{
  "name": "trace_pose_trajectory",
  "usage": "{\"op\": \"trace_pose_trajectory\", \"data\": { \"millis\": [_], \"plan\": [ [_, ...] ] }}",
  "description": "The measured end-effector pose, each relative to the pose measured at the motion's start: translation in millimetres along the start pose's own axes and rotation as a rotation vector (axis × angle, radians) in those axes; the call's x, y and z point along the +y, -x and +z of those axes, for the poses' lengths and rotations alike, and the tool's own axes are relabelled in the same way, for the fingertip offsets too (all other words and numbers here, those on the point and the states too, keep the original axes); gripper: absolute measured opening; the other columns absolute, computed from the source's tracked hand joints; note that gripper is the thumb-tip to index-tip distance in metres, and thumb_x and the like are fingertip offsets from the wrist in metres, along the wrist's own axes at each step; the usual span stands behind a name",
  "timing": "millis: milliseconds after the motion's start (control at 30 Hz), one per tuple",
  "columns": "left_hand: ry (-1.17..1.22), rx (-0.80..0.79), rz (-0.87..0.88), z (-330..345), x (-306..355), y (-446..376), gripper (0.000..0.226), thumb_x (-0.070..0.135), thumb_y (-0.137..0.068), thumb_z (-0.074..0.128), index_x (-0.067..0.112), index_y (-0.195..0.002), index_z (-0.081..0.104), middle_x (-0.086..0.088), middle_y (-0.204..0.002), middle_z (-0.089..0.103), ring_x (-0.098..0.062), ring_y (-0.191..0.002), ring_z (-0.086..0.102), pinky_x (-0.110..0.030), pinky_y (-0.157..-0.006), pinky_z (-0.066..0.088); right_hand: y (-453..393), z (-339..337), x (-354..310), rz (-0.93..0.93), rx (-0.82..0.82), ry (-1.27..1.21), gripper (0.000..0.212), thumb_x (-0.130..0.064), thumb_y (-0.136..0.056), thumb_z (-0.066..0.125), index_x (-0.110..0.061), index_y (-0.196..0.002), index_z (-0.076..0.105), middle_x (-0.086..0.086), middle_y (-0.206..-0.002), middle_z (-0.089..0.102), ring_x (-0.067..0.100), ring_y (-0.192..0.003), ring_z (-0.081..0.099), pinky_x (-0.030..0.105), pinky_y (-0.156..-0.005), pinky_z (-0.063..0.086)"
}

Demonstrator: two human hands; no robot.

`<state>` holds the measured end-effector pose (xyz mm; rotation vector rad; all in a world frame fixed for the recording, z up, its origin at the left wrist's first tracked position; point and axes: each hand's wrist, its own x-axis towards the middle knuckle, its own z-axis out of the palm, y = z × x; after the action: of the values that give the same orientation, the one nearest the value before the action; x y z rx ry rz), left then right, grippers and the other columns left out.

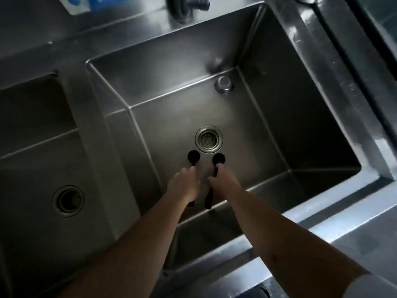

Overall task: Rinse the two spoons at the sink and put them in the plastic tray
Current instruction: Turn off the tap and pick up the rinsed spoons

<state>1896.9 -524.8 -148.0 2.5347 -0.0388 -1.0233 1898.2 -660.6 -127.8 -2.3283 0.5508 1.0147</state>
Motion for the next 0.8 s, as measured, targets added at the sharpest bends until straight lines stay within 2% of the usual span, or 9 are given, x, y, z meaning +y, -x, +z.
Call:
{"op": "trace_pose_trajectory", "data": {
  "millis": [100, 200, 267, 333, 400, 500, 600, 700, 800],
  "plan": [
    [-0.056, 0.159, 0.065, 12, 2, -29, 0.023, 0.03, -0.087, 0.053, 0.018, -0.106, 0.056, -0.007, -0.112, 0.06, -0.028, -0.105, 0.057, -0.041, -0.082, 0.047, -31, 2, 3, -0.035, 0.113, -0.002, 0.027, -0.017, -0.082, 0.06, -0.007, -0.107, 0.059, 0.017, -0.114, 0.065, 0.036, -0.106, 0.062, 0.039, -0.088, 0.05],
    [-0.144, 0.26, 0.105, 12, 6, -51, 0.026, 0.027, -0.084, 0.052, 0.016, -0.105, 0.061, -0.007, -0.112, 0.061, -0.03, -0.103, 0.057, -0.041, -0.081, 0.047, -47, 4, 8, -0.027, 0.146, 0.046, 0.021, -0.02, -0.082, 0.054, -0.011, -0.099, 0.06, 0.014, -0.11, 0.066, 0.036, -0.103, 0.063, 0.041, -0.087, 0.053],
    [-0.153, 0.291, 0.085, 12, 4, -59, 0.028, 0.026, -0.082, 0.053, 0.016, -0.106, 0.063, -0.007, -0.112, 0.062, -0.031, -0.102, 0.057, -0.041, -0.081, 0.047, -53, 5, 12, 0.011, 0.173, 0.034, 0.022, -0.024, -0.081, 0.053, -0.014, -0.099, 0.061, 0.011, -0.11, 0.066, 0.035, -0.104, 0.063, 0.042, -0.086, 0.054],
    [-0.068, 0.314, -0.006, 14, 1, -62, 0.023, 0.027, -0.082, 0.055, 0.015, -0.101, 0.058, -0.01, -0.107, 0.06, -0.033, -0.1, 0.058, -0.042, -0.078, 0.046, -58, 6, 15, 0.091, 0.18, -0.075, 0.03, -0.026, -0.079, 0.054, -0.014, -0.106, 0.061, 0.012, -0.115, 0.065, 0.035, -0.107, 0.062, 0.042, -0.089, 0.053],
    [0.07, 0.276, -0.16, 19, -1, -64, 0.023, 0.031, -0.082, 0.056, 0.014, -0.098, 0.052, -0.011, -0.106, 0.058, -0.034, -0.1, 0.059, -0.042, -0.077, 0.046, -64, 9, 18, 0.195, 0.134, -0.184, 0.036, -0.025, -0.077, 0.056, -0.01, -0.11, 0.058, 0.016, -0.119, 0.063, 0.036, -0.11, 0.061, 0.04, -0.09, 0.052],
    [0.154, 0.119, -0.33, 28, -6, -70, 0.035, 0.042, -0.082, 0.055, 0.015, -0.105, 0.054, -0.012, -0.113, 0.06, -0.034, -0.107, 0.06, -0.042, -0.085, 0.047, -72, 18, 26, 0.316, 0.059, -0.228, 0.037, -0.028, -0.079, 0.061, -0.01, -0.111, 0.061, 0.016, -0.118, 0.066, 0.036, -0.11, 0.063, 0.037, -0.086, 0.05],
    [0.185, 0.046, -0.338, 38, -12, -76, 0.033, 0.041, -0.084, 0.058, 0.016, -0.106, 0.058, -0.012, -0.116, 0.063, -0.033, -0.109, 0.059, -0.04, -0.088, 0.049, -81, 29, 33, 0.347, 0.05, -0.228, 0.036, -0.033, -0.081, 0.066, -0.012, -0.11, 0.065, 0.015, -0.117, 0.069, 0.035, -0.109, 0.065, 0.034, -0.084, 0.05],
    [0.248, 0.09, -0.348, 44, -15, -81, 0.015, 0.034, -0.084, 0.06, 0.022, -0.091, 0.056, -0.012, -0.109, 0.066, -0.033, -0.102, 0.061, -0.038, -0.082, 0.05, -92, 38, 38, 0.352, 0.052, -0.21, 0.036, -0.034, -0.085, 0.066, -0.01, -0.112, 0.067, 0.015, -0.118, 0.069, 0.035, -0.11, 0.065, 0.031, -0.08, 0.047],
    [0.292, 0.106, -0.378, 46, -19, -86, 0.014, 0.033, -0.081, 0.064, 0.025, -0.084, 0.053, -0.012, -0.104, 0.067, -0.032, -0.099, 0.063, -0.036, -0.079, 0.049, -102, 44, 42, 0.325, 0.043, -0.202, 0.032, -0.03, -0.088, 0.065, -0.01, -0.113, 0.068, 0.015, -0.119, 0.069, 0.034, -0.112, 0.064, 0.03, -0.081, 0.047]
  ]
}}
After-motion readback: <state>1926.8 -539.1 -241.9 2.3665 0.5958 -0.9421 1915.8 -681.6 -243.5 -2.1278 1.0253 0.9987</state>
